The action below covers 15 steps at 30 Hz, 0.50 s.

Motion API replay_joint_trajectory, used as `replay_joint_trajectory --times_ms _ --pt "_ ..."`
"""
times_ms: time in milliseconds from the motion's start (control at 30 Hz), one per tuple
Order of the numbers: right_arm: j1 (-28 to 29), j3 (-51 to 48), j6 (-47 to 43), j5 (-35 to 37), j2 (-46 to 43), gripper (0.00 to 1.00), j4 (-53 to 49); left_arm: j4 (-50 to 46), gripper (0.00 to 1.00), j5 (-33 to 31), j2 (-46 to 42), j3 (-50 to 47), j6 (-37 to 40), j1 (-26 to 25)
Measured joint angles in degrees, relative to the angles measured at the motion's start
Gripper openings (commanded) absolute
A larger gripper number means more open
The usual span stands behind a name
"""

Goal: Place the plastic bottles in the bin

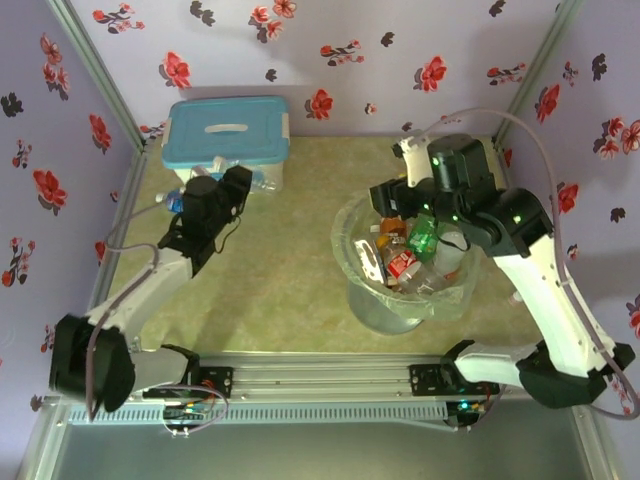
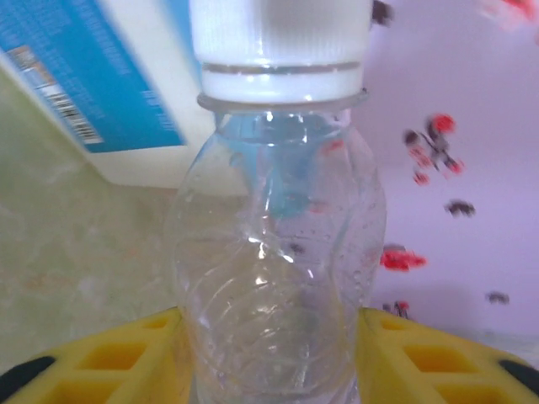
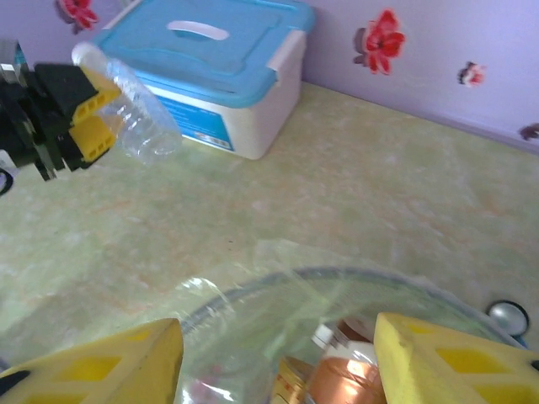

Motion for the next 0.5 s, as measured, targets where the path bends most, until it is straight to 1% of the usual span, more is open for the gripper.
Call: replay_joint_trajectory --times_ms 100,167,233,267,333,400,500 --pt "0.17 1.73 -0.11 -3.56 2.64 0.62 1.40 -4.35 0.48 5.73 -2.27 5.79 5.88 -0.52" --pt "0.81 2.25 -0.09 -5.79 4.31 0.64 2.93 -5.40 0.48 9.75 -2.60 8.44 8.28 -1.46" --pt "1.46 2.34 -0.22 -8.11 6.01 0.72 4.57 -6.54 0.48 13.53 -2.54 10.47 10.36 -2.97" --pt "1.64 2.34 -0.37 -8.96 6.80 0.75 5.07 -7.30 0.48 15.34 -2.54 11.34 11.61 -3.96" --pt "1.75 3.10 -0.52 -9.99 8.66 0.76 5.27 -8.83 0.49 17.66 -2.43 13.09 13.97 -6.10" --pt "1.75 4.37 -0.52 -11.39 10.45 0.80 5.53 -10.80 0.50 19.74 -1.79 15.63 16.65 -8.61" --pt "1.16 4.55 -0.26 -15.06 11.21 0.82 6.58 -10.51 0.50 22.56 -0.87 17.20 18.08 -10.80"
